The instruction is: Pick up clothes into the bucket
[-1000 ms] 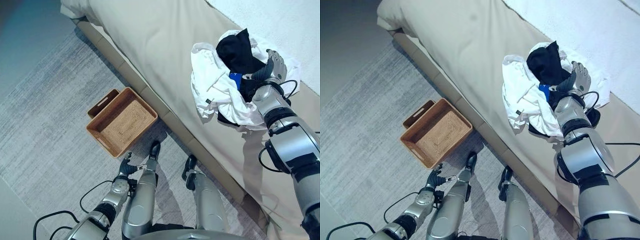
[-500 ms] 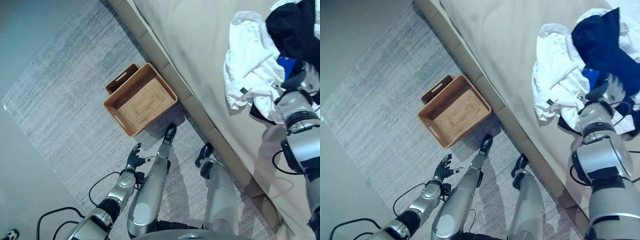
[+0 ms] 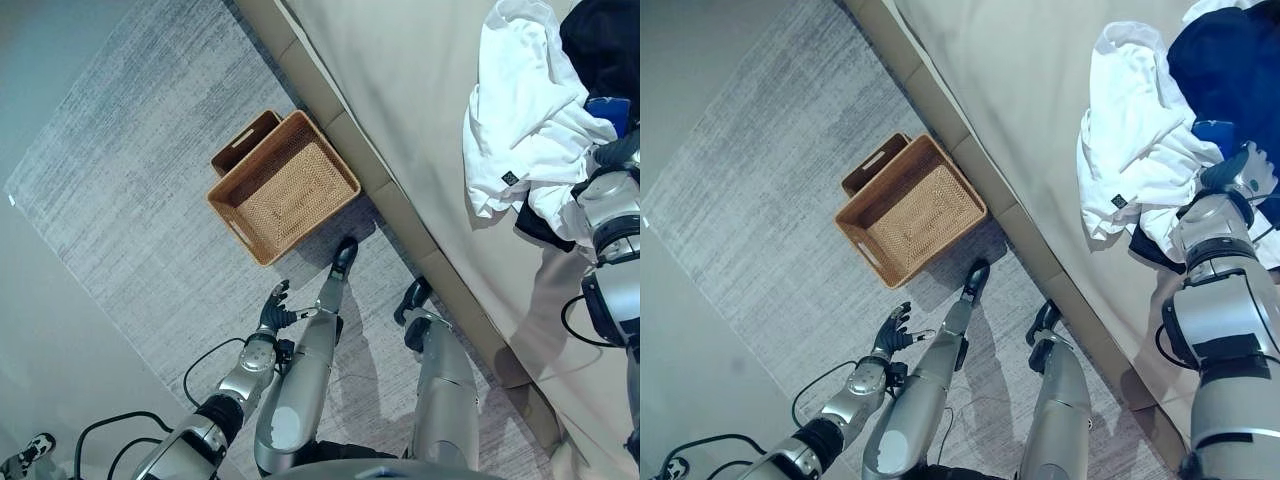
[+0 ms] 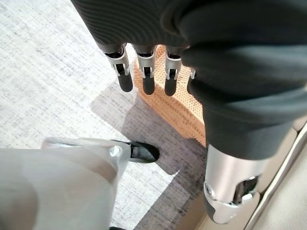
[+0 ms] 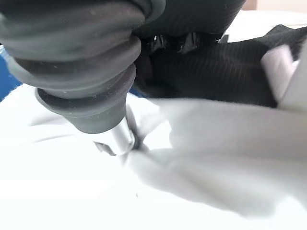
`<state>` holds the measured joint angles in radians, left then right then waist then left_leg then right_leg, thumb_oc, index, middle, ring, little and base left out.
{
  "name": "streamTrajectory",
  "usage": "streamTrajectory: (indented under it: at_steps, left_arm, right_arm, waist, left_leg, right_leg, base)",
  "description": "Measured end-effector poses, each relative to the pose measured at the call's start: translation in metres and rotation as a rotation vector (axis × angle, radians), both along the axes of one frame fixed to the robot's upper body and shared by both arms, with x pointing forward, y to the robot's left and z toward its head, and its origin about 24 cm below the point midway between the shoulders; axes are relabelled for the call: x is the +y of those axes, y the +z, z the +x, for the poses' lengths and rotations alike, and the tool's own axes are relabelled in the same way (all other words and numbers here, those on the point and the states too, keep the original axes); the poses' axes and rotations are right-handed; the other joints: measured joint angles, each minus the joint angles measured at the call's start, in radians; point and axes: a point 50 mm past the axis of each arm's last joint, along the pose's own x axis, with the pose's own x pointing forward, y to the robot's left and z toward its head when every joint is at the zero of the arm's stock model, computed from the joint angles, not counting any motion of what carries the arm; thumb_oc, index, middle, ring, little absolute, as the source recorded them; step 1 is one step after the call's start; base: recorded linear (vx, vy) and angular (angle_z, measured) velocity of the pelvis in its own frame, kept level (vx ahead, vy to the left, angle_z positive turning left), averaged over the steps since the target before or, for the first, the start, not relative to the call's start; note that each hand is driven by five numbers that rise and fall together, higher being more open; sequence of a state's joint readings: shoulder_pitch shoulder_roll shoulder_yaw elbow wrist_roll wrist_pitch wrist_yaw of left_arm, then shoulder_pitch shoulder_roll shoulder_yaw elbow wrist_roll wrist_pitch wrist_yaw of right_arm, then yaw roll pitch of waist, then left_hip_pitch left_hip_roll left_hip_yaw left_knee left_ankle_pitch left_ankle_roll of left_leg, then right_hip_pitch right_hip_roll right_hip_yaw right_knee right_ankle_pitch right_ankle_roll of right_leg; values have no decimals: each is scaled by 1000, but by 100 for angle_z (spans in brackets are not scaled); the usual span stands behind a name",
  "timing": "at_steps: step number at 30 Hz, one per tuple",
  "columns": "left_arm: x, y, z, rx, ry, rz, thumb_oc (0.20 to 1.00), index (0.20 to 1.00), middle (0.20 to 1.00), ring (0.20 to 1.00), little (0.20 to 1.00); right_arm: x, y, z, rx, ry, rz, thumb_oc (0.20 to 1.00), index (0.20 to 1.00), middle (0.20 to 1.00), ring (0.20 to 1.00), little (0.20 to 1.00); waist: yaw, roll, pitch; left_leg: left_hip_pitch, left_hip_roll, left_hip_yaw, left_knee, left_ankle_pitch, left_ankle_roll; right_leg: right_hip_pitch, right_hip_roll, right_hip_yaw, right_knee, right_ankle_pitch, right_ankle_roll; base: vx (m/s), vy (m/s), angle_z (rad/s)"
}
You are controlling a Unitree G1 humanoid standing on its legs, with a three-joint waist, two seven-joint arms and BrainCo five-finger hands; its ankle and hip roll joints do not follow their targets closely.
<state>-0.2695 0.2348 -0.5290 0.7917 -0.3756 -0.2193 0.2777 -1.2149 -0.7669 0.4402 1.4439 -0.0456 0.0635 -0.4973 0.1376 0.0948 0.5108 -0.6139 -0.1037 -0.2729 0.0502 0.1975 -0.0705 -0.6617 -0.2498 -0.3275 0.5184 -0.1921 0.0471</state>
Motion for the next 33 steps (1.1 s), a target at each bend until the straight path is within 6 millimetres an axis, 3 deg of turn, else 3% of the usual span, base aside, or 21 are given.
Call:
streamTrajectory:
  at_steps: [7,15,16,17,22,25,31,33]
  left_arm:
    - [0,2,3,-12,2,2,1000,1000,1000,1000,1000]
    - [11,-4,0,20,28,28,1000,1000,1000,1000,1000]
    - [15,-5,0,25,50,29,1000,1000,1000,1000,1000]
    - [20,-5,0,29,72,32,1000,1000,1000,1000,1000]
    - [38,-15,-9,75,137,54,1000,1000,1000,1000,1000]
    - [46,-21,-16,106,171,65,1000,1000,1000,1000,1000]
    - [49,-25,-23,122,172,93,1000,1000,1000,1000,1000]
    - [49,-25,-23,121,171,97,1000,1000,1000,1000,1000]
  right_arm:
    - [21,17,13,-55,104,-56,200,200,200,200,200]
    - [31,72,14,-221,166,-130,200,200,200,200,200]
    - [37,88,13,-283,186,-146,200,200,200,200,200]
    - [39,104,10,-341,202,-173,200,200,200,200,200]
    - [39,137,-5,-509,188,-234,200,200,200,200,200]
    - [30,162,-25,-675,123,-252,200,200,200,200,200]
    - [4,183,-62,-894,-61,-265,200,200,200,200,200]
    - [1,184,-65,-918,-80,-253,200,200,200,200,200]
  waist:
    - [-36,-1,0]
    - [-71,-3,0]
    - [-72,-7,1]
    - [-74,-8,1]
    - [-101,-26,-1]
    - [-108,-44,-7]
    - [-100,-46,-11]
    - [-99,-46,-11]
  left_leg:
    - [84,7,14,-1,-1,1]
    - [171,30,34,-11,-1,2]
    - [184,39,54,-15,-3,5]
    - [191,46,65,-17,-3,5]
    - [258,64,90,-36,-8,9]
    - [269,70,112,-40,-12,12]
    - [289,69,112,-43,-17,19]
    - [289,68,112,-42,-17,19]
  right_leg:
    - [81,8,12,-19,4,0]
    - [175,41,27,-75,36,0]
    - [183,53,45,-89,47,1]
    - [192,62,53,-107,61,1]
    - [262,87,77,-168,84,6]
    - [270,98,99,-189,97,10]
    - [296,100,100,-203,107,12]
    - [296,99,99,-202,107,12]
  base:
    - [-22,9,-5]
    - [5,16,-12]
    - [41,18,-38]
    - [36,13,-41]
    - [47,12,-23]
    - [64,7,-21]
    - [15,6,-2]
    - [0,0,0]
